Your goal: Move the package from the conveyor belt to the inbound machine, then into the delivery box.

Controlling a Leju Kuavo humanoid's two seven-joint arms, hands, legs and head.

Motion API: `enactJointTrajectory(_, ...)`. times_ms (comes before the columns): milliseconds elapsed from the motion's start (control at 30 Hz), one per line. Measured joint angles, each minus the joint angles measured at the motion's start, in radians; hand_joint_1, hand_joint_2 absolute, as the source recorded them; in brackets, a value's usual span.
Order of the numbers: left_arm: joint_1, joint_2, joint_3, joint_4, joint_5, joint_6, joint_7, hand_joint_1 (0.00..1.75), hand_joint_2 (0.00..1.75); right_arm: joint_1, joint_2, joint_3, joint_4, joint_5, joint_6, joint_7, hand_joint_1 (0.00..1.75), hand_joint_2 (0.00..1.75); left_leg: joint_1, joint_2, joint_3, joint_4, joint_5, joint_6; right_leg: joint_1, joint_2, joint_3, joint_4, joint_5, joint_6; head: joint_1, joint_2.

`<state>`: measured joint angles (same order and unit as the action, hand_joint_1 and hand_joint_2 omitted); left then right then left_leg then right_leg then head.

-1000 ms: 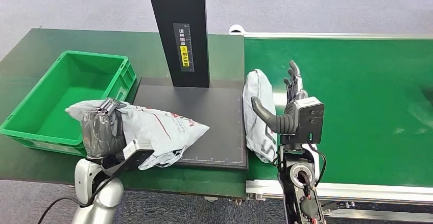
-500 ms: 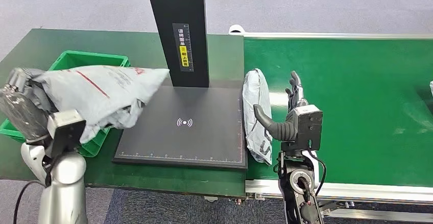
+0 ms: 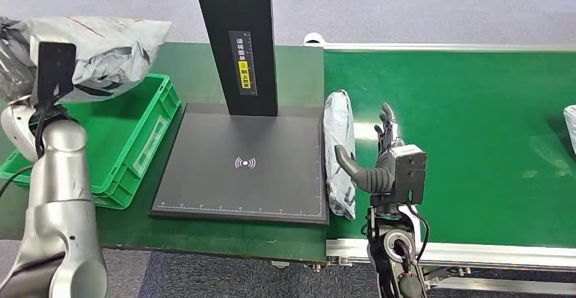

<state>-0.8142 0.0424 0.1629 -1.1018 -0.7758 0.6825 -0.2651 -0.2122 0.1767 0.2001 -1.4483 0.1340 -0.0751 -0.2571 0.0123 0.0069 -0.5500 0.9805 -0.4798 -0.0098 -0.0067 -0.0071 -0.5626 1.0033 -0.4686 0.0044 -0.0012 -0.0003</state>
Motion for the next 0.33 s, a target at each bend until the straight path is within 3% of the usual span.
enactJointTrajectory(133,-0.098,0.041,0.070,0.210,-0.111,0.007,0.019,1.75,1.75,0.001,-0.006,0.013,0.003,-0.015,-0.014,0.002,0.00,1.75,0.000,0.001,0.000,0.000,0.000,0.000,0.000,0.001,0.000,0.000,0.000,0.000,0.000,0.000)
enactJointTrajectory(333,-0.123,0.064,0.159,0.390,-0.204,0.009,0.031,1.72,1.75,0.003,-0.015,0.015,0.003,-0.019,-0.029,0.003,0.00,1.75,0.000,0.000,-0.001,0.000,0.000,0.000,0.000,0.001,-0.001,0.000,0.000,0.000,0.000,0.000)
